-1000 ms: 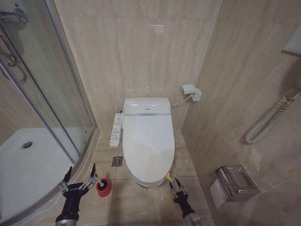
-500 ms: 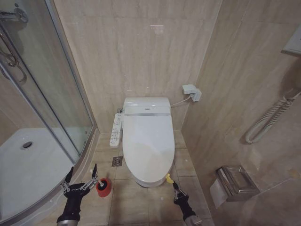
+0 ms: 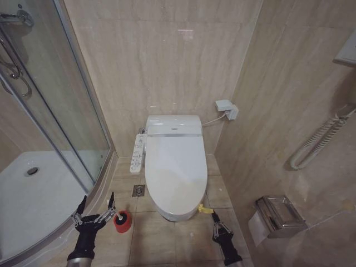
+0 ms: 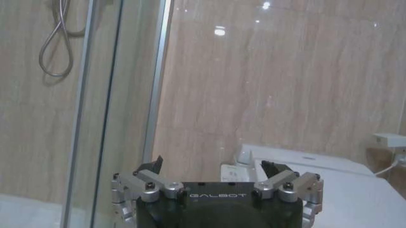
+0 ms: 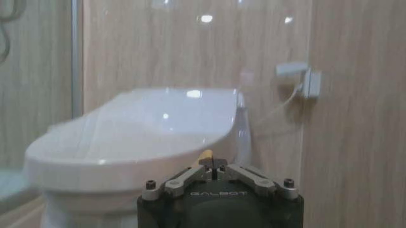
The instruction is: Open the toilet lid, clean the toilet bowl with a toilet brush, close the toilet lid, and flush.
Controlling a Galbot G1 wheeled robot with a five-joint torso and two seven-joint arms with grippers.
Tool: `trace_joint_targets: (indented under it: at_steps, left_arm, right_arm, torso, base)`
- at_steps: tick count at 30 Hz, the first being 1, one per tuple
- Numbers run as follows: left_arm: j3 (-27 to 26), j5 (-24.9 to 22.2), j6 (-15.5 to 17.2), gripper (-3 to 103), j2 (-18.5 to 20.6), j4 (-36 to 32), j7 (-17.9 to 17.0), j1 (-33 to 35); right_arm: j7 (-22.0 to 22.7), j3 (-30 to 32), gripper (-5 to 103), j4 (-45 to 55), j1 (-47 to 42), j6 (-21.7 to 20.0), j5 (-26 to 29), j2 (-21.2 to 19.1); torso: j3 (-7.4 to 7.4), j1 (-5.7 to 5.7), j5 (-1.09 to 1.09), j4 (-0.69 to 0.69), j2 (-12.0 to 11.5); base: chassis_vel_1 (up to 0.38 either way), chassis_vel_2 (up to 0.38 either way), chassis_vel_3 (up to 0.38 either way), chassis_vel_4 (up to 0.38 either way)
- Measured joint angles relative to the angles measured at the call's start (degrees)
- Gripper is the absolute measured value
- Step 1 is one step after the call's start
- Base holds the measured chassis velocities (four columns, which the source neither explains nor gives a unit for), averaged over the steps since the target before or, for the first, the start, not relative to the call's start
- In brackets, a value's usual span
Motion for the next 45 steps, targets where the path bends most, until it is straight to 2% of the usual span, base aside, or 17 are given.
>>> trace_joint_targets:
  at_steps: [7,12,19,21,25,26,28,29,31,37,39,42,45]
  left_arm:
    - [-0.4,-0.1,0.1,100,0.8,1.5,-0.1,-0.9]
    - [-0.8,-0.1,0.2,100,1.0,2.3,-0.2,-1.2]
    - [-1.0,-0.1,0.2,100,1.1,3.2,-0.2,-1.3]
    - [-1.0,-0.1,0.3,100,1.3,3.5,-0.2,-1.5]
    - [-1.1,0.0,0.3,100,1.6,5.1,-0.2,-1.8]
    - [-1.1,0.1,0.3,100,1.6,5.4,-0.2,-1.9]
    - [-1.2,0.1,0.3,100,1.6,5.6,-0.2,-1.9]
    - [-1.3,0.3,0.3,100,1.6,5.9,-0.2,-2.0]
    - [-1.5,0.4,0.3,100,1.6,6.3,-0.2,-2.0]
    - [-2.4,0.5,0.3,100,1.7,8.0,-0.2,-2.2]
    - [-2.6,0.5,0.3,100,1.7,8.6,-0.2,-2.4]
    - [-2.8,0.7,0.3,100,1.7,9.8,-0.2,-2.6]
    - [-2.8,0.8,0.3,100,1.7,10.2,-0.3,-2.7]
  right_arm:
    - [0.4,-1.3,0,10.2,-0.6,-0.6,1.1,0.2]
    - [1.7,-2.8,0,18.6,-0.7,-3.3,1.8,0.2]
    - [3.3,-2.4,0,26.5,3.2,-9.1,5.5,-1.6]
    - [3.5,-1.9,0,27.5,4.1,-10.3,6.8,-2.3]
    - [3.9,-1.3,0,30.0,8.5,-15.7,11.6,-5.6]
    - [3.9,-1.3,0,30.1,10.5,-17.4,12.8,-6.6]
    - [4.0,-1.3,0,30.0,11.8,-18.3,13.4,-7.2]
    - [4.2,-1.5,0,28.9,15.4,-20.1,14.9,-8.6]
    - [4.5,-2.0,0,26.6,19.6,-21.2,16.0,-10.1]
    - [4.5,-4.1,0,18.4,29.7,-21.6,17.2,-12.3]
    - [4.5,-4.7,0,15.7,32.3,-21.7,17.5,-12.4]
    - [4.2,-6.2,0,8.2,40.6,-22.1,18.6,-12.4]
    - [4.1,-6.6,0,5.9,43.6,-22.2,18.9,-12.4]
  torso:
    - [0.0,0.0,-0.02,-0.01,0.0]
    - [0.0,0.0,-0.02,-0.01,0.0]
    - [0.0,0.0,-0.02,0.02,0.0]
    - [0.0,0.0,-0.01,-0.01,0.0]
    - [0.0,0.0,-0.02,0.0,0.0]
    - [0.0,0.0,-0.01,-0.01,0.0]
    - [0.01,0.0,-0.01,0.0,0.0]
    - [0.0,0.0,-0.01,0.0,0.0]
    - [0.0,0.0,-0.01,0.0,0.0]
    - [0.0,0.0,-0.02,0.0,0.0]
    - [0.0,0.0,-0.01,0.0,0.0]
    - [0.01,0.01,-0.01,0.0,0.0]
    - [0.0,0.0,-0.02,0.0,0.0]
  base:
    - [0.0,0.0,0.0,0.0]
    - [0.0,0.0,0.0,0.0]
    - [0.0,0.0,0.0,0.0]
    - [0.0,0.0,0.0,0.0]
    - [0.0,0.0,0.0,0.0]
    - [0.0,0.0,0.0,0.0]
    - [0.0,0.0,0.0,0.0]
    - [0.0,0.0,0.0,0.0]
    - [0.0,0.0,0.0,0.0]
    - [0.0,0.0,0.0,0.0]
    - [0.0,0.0,0.0,0.0]
    - [0.0,0.0,0.0,0.0]
    - [0.0,0.0,0.0,0.0]
